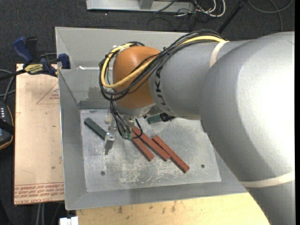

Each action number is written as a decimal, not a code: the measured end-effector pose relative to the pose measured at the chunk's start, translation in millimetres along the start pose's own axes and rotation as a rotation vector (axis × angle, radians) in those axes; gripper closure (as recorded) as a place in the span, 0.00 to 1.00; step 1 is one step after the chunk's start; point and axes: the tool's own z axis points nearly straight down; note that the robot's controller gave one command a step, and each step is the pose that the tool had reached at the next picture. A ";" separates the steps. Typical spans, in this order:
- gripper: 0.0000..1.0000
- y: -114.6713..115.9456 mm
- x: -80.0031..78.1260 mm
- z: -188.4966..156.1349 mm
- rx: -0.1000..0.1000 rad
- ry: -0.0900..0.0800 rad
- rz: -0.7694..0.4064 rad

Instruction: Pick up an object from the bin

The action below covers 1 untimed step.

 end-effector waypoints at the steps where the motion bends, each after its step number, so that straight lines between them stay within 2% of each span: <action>1: 0.00 -7.2 6.1 40.6 0.000 0.000 -0.009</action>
Offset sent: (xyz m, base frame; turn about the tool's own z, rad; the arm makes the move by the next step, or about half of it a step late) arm -0.0136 0.0027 -0.0473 0.1474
